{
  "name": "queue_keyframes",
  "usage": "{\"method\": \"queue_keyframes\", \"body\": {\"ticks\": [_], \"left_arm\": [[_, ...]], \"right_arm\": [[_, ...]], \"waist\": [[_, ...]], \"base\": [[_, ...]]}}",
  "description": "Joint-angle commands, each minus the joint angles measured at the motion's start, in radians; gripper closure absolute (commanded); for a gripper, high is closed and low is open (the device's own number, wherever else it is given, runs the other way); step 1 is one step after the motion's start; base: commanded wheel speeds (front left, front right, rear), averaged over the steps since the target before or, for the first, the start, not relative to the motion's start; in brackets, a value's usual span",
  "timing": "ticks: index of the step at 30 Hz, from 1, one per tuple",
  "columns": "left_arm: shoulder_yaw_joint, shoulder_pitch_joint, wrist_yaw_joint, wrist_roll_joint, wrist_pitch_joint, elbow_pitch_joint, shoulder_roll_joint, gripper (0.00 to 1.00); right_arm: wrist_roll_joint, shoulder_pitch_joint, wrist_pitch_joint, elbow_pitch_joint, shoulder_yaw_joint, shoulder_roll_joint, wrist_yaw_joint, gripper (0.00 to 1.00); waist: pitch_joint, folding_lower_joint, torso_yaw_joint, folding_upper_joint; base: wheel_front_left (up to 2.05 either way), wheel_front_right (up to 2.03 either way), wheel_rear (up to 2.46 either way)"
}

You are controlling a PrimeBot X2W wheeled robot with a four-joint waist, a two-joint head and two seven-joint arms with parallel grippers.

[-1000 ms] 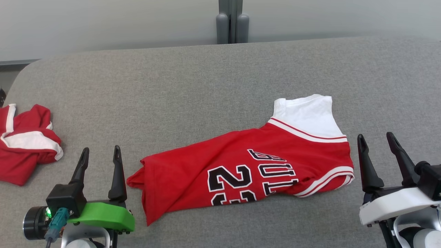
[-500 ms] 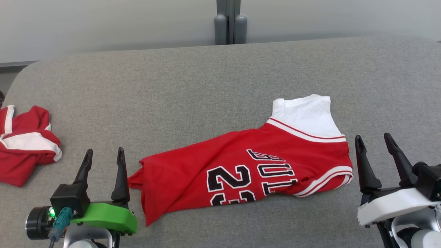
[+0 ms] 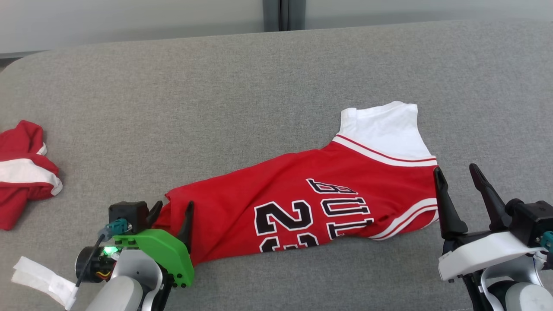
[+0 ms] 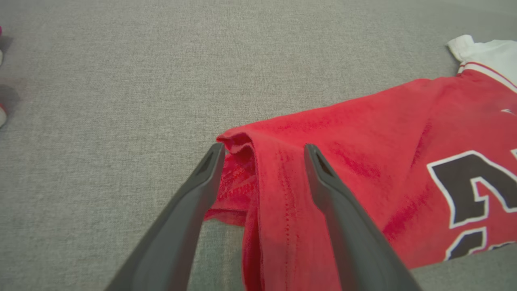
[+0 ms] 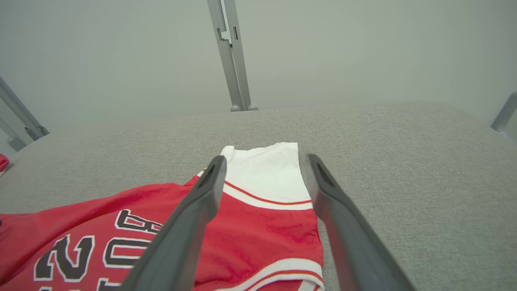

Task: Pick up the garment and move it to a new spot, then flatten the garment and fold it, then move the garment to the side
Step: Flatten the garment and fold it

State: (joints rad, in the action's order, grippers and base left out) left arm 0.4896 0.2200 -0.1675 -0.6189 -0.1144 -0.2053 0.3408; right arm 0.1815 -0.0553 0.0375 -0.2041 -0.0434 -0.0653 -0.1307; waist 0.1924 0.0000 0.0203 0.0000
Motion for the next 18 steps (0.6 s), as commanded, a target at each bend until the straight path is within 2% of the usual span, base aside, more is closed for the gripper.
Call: {"method": "queue_keyframes", "body": {"ticks": [1, 2, 9, 13, 18], "left_arm": [[-0.003, 0.028, 0.010, -0.011, -0.006, -0.015, -0.004, 0.07], [-0.005, 0.031, 0.023, -0.032, -0.009, -0.026, -0.013, 1.00], [-0.014, 0.078, 0.053, -0.036, 0.001, -0.066, -0.004, 1.00], [-0.012, 0.143, 0.059, 0.013, 0.063, -0.066, 0.010, 1.00], [-0.001, 0.243, 0.075, 0.063, 0.124, -0.081, 0.001, 1.00]], "right_arm": [[0.004, 0.015, -0.007, 0.003, 0.000, 0.002, 0.000, 0.00], [0.004, 0.017, -0.009, 0.005, 0.001, 0.002, 0.000, 0.00], [0.003, 0.025, -0.017, 0.013, -0.005, 0.004, 0.000, 0.00], [0.003, 0.037, -0.022, 0.017, -0.009, 0.006, 0.000, 0.00], [0.005, 0.043, -0.025, 0.026, -0.011, 0.008, 0.000, 0.00]], "waist": [[0.014, 0.0000, -0.011, 0.0000], [0.017, 0.0000, -0.013, 0.0000], [0.026, 0.0000, -0.030, 0.0000], [0.030, 0.0000, -0.038, 0.0000], [0.036, 0.0000, -0.048, 0.0000]], "base": [[0.00, 0.00, 0.00], [0.00, 0.00, 0.00], [0.00, 0.00, 0.00], [0.00, 0.00, 0.00], [0.00, 0.00, 0.00]]}}
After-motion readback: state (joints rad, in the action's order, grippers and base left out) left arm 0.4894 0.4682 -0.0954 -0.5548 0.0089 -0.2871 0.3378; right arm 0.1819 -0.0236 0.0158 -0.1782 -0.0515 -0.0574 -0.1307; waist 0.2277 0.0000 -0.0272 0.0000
